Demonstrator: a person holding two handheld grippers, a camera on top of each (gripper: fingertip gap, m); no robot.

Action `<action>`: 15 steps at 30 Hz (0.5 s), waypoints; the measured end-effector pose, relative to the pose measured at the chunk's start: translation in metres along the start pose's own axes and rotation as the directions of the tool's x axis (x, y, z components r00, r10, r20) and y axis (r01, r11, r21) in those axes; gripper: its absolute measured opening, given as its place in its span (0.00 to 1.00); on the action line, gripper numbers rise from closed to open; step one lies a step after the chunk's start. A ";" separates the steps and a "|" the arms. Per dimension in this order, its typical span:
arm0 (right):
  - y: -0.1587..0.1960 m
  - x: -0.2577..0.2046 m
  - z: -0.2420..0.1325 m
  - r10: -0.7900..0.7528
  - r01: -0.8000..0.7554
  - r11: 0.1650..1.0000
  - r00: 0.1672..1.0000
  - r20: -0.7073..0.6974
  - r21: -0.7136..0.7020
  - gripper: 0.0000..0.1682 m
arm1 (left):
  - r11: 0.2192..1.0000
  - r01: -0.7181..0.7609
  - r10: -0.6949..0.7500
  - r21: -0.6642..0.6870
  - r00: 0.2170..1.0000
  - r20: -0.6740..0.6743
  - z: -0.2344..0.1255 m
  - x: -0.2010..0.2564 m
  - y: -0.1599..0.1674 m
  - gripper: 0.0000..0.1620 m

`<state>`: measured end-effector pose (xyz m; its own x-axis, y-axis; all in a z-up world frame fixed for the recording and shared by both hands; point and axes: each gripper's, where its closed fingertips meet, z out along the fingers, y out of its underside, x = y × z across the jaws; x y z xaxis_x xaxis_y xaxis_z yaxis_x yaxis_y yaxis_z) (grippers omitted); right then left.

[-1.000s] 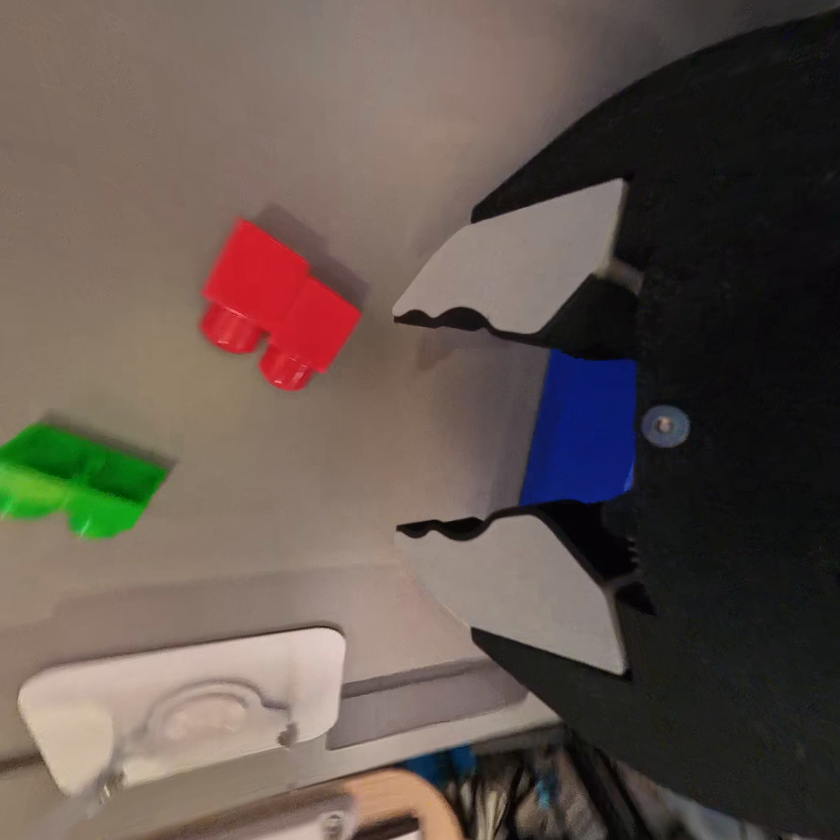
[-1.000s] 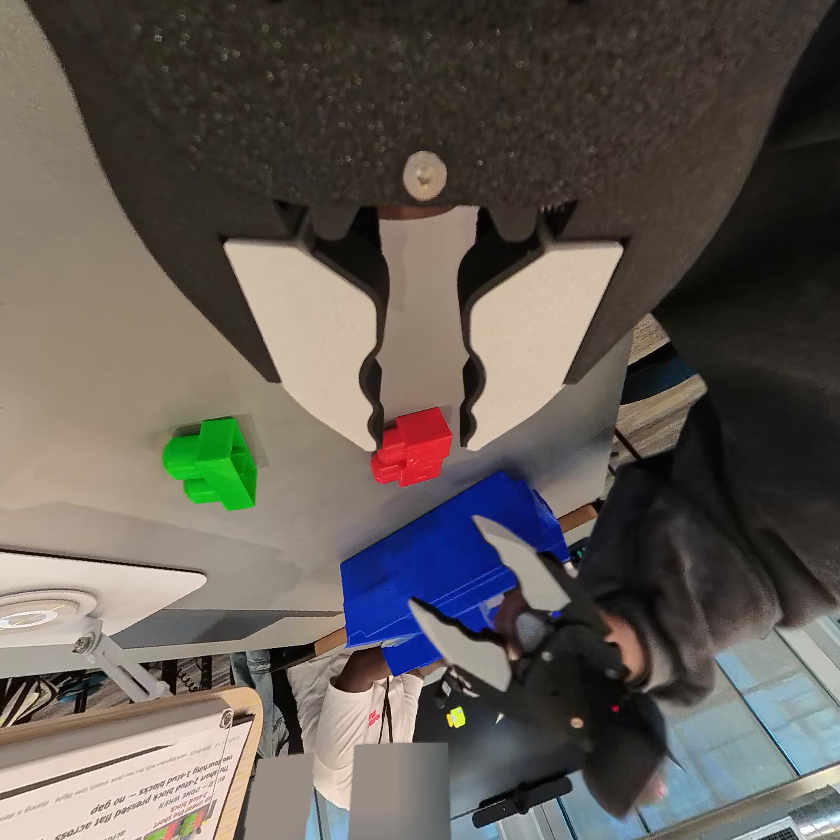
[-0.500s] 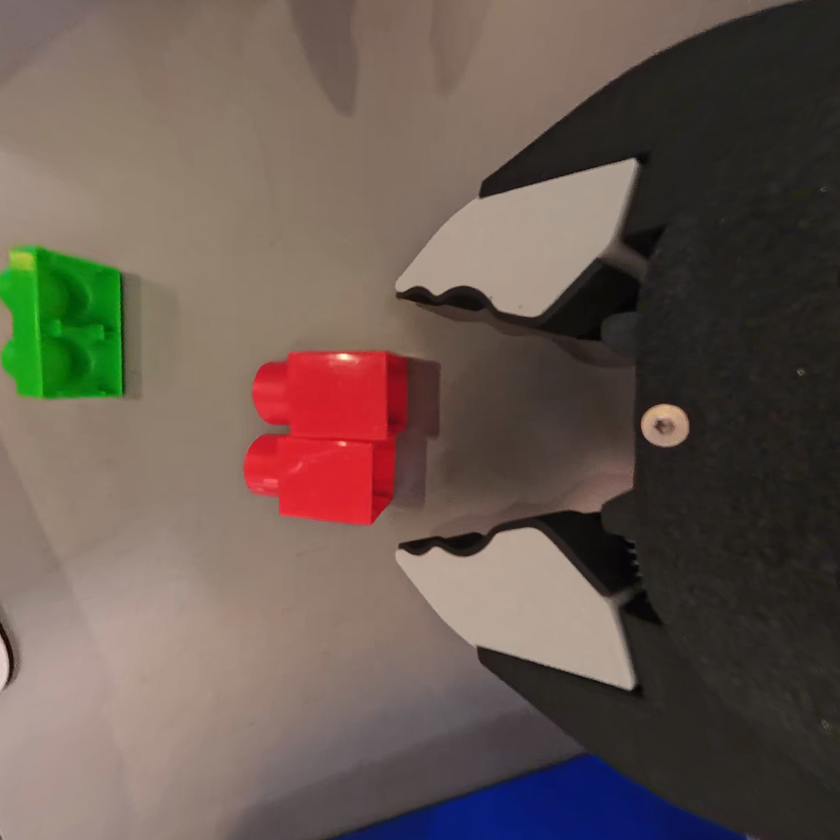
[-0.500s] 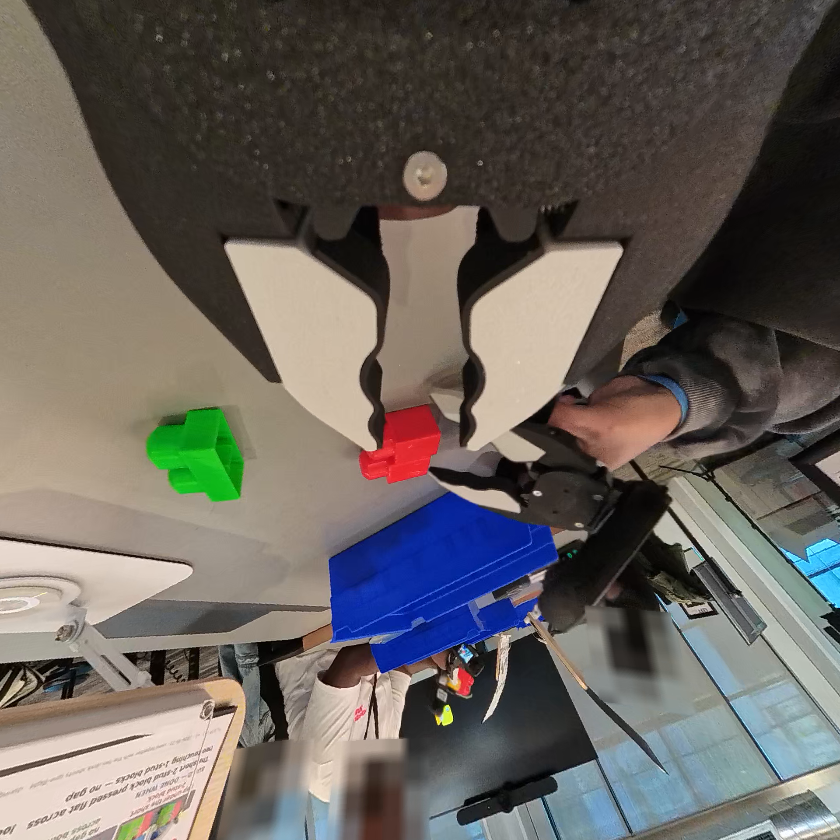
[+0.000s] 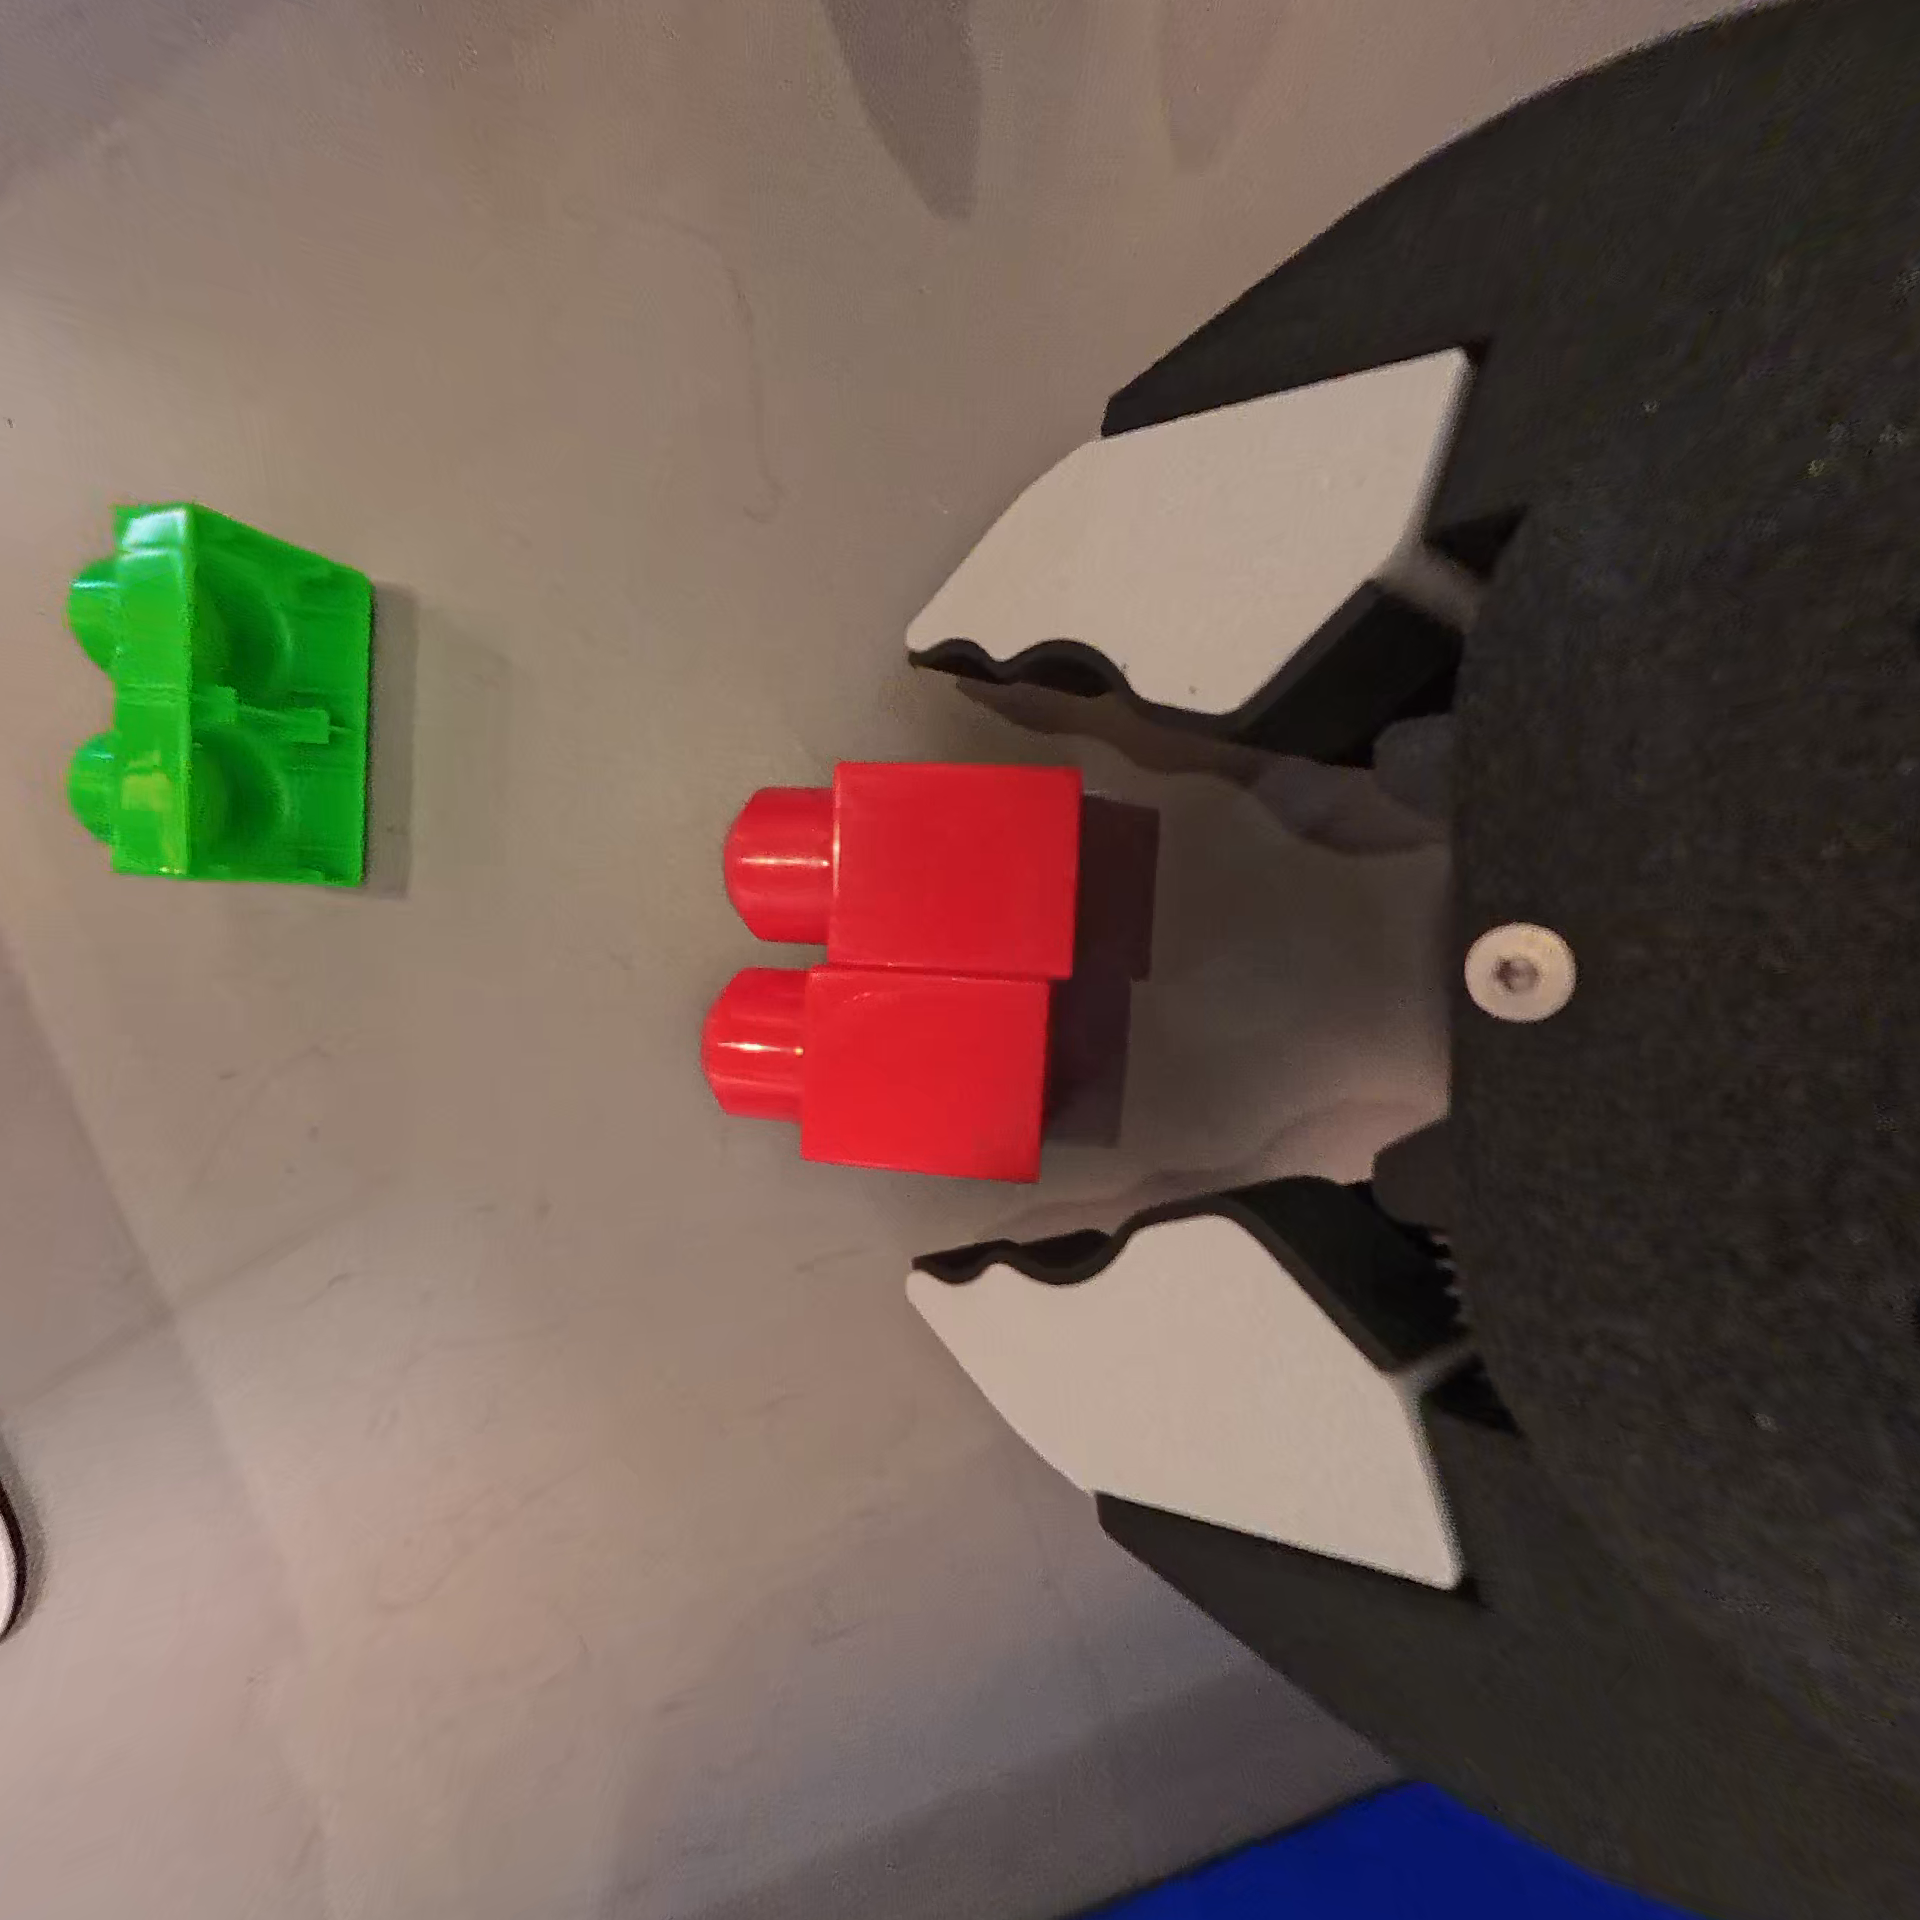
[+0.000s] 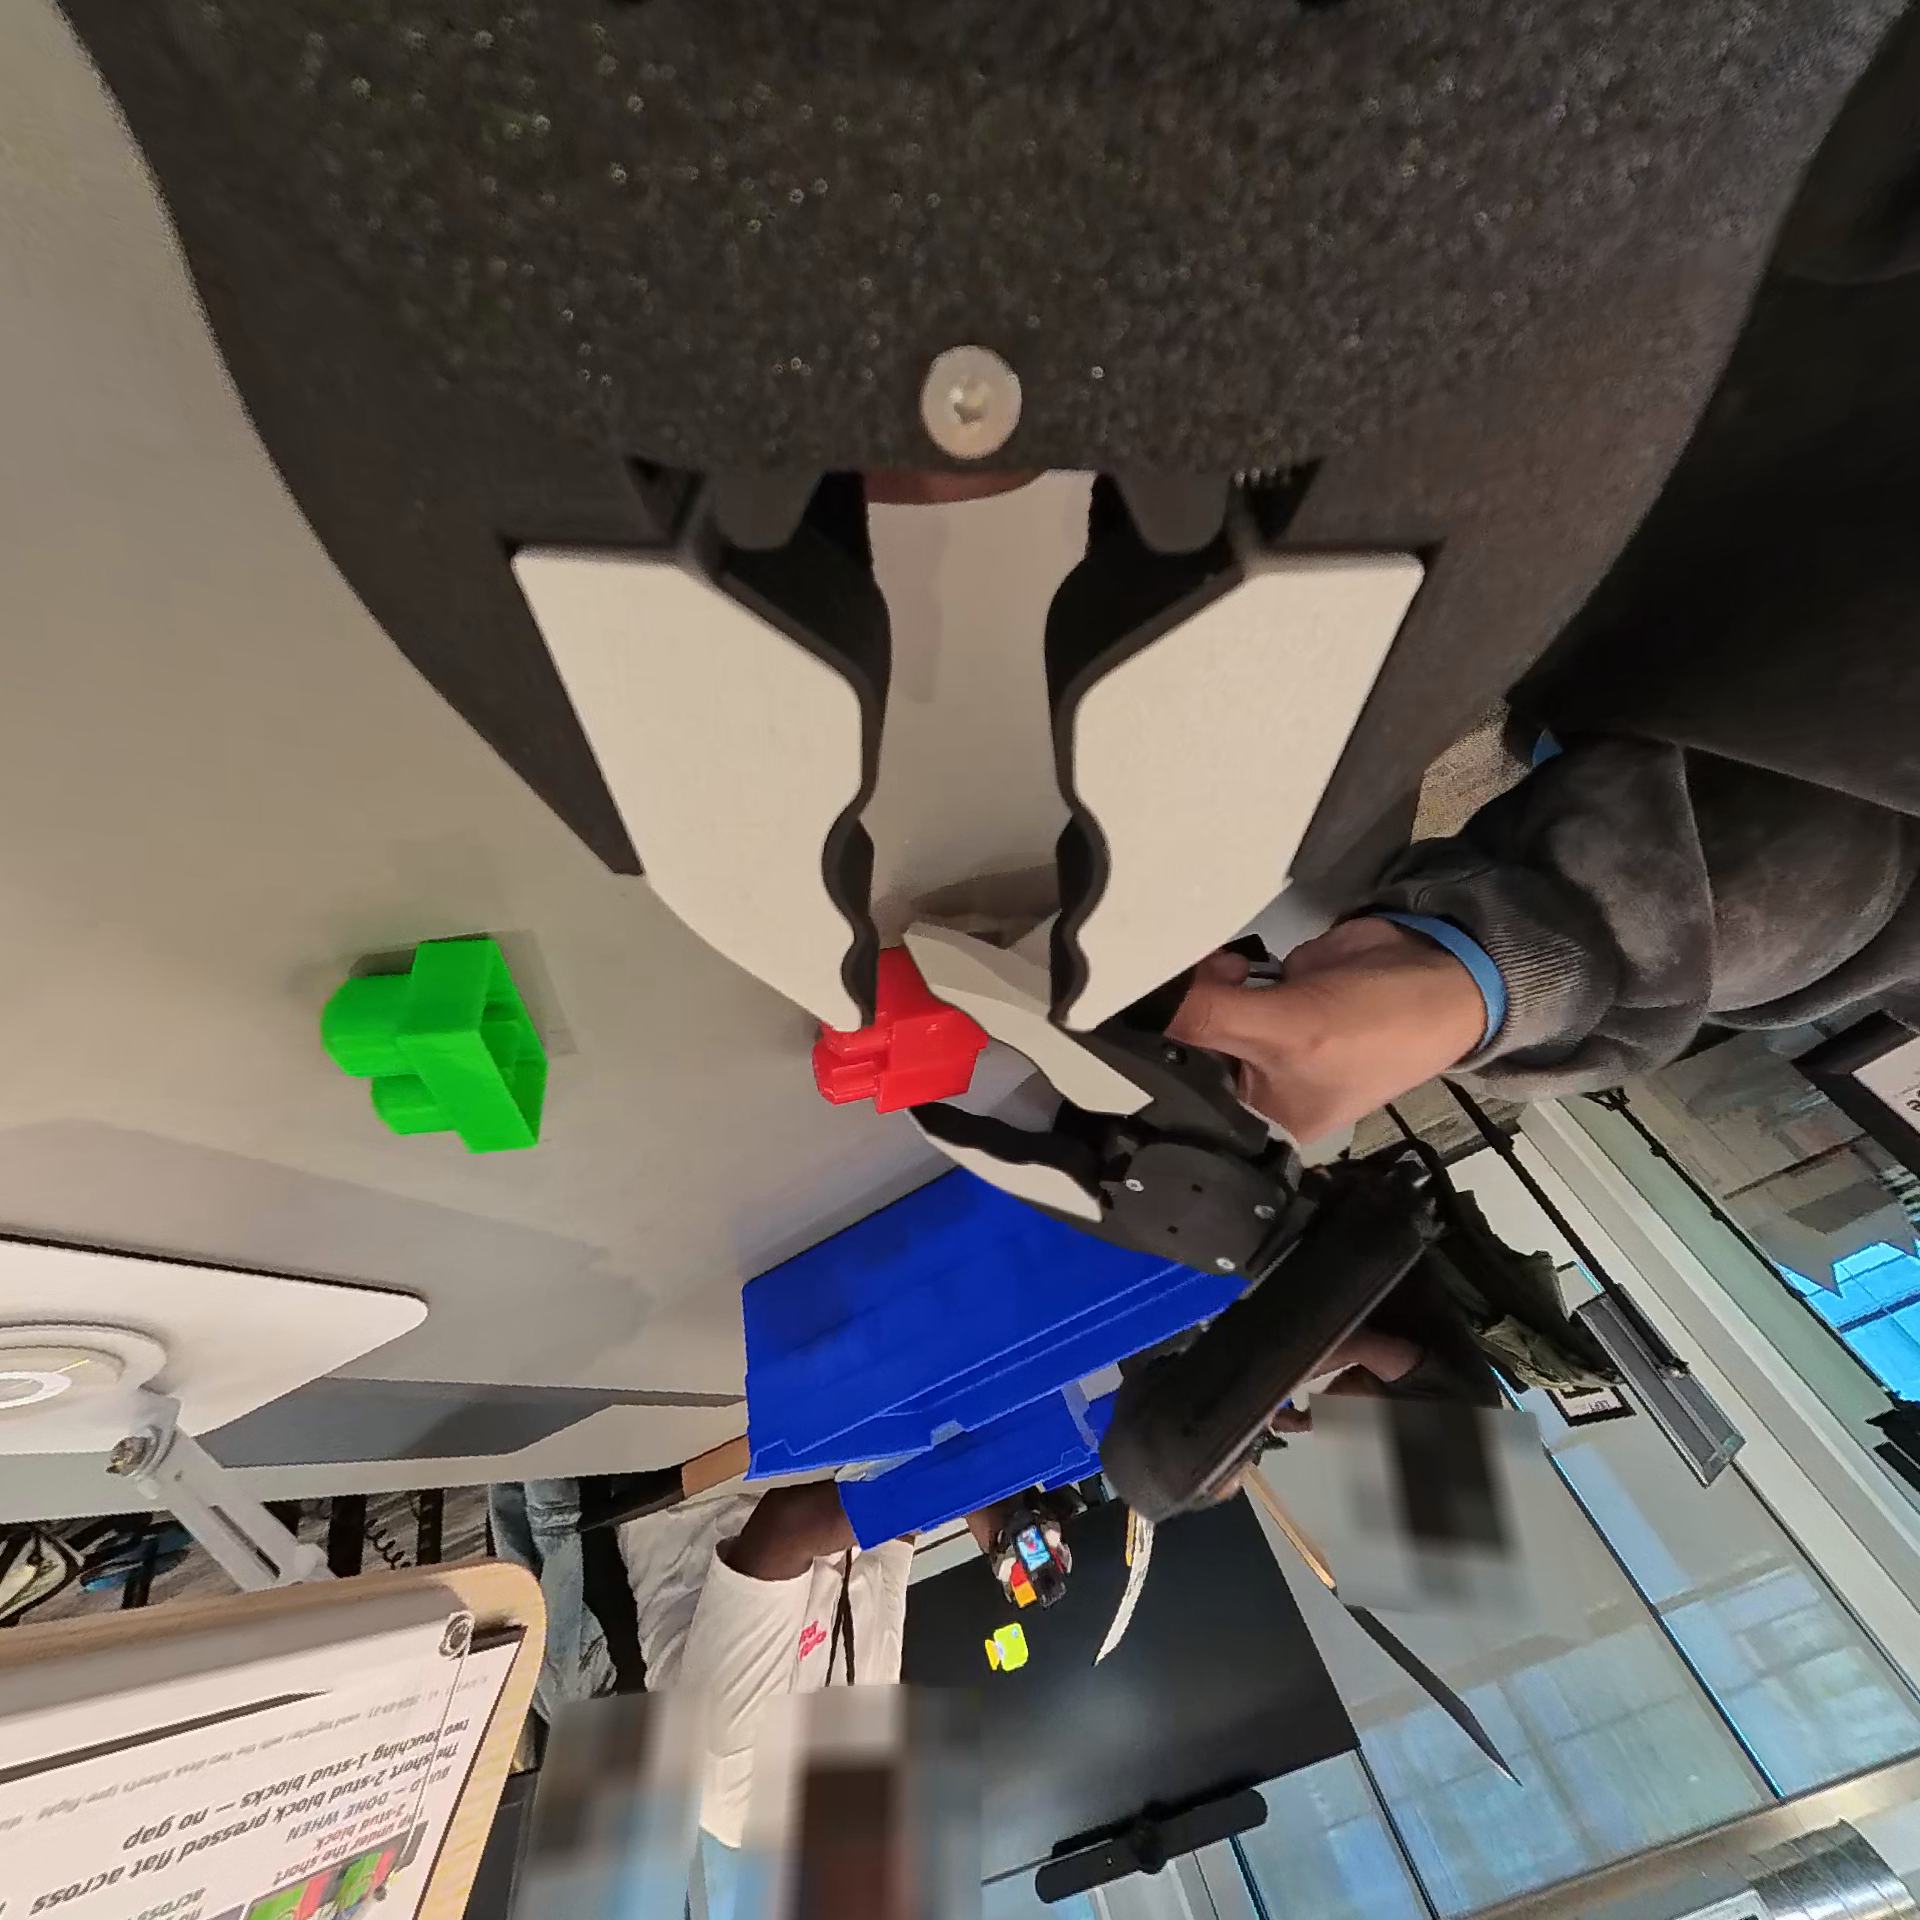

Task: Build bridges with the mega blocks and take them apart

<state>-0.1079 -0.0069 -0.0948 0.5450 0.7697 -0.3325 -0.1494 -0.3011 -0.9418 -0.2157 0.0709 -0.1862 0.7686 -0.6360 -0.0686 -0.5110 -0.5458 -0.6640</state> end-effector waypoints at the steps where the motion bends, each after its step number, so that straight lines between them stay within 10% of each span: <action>1: 0.000 0.000 0.000 0.002 -0.002 1.000 1.000 0.002 -0.002 0.19 | 1.000 -0.008 0.008 -0.008 1.000 0.013 0.001 -0.002 -0.002 0.63; 15: 0.000 -0.002 0.000 0.012 -0.012 1.000 1.000 0.014 -0.001 0.19 | 0.987 0.013 -0.012 -0.163 1.000 0.002 0.010 -0.006 0.005 0.58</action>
<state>-0.1086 -0.0084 -0.0942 0.5313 0.7739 -0.3447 -0.1550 -0.3112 -0.9376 -0.2189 0.0771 -0.1961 0.7758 -0.6279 -0.0622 -0.5570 -0.6353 -0.5349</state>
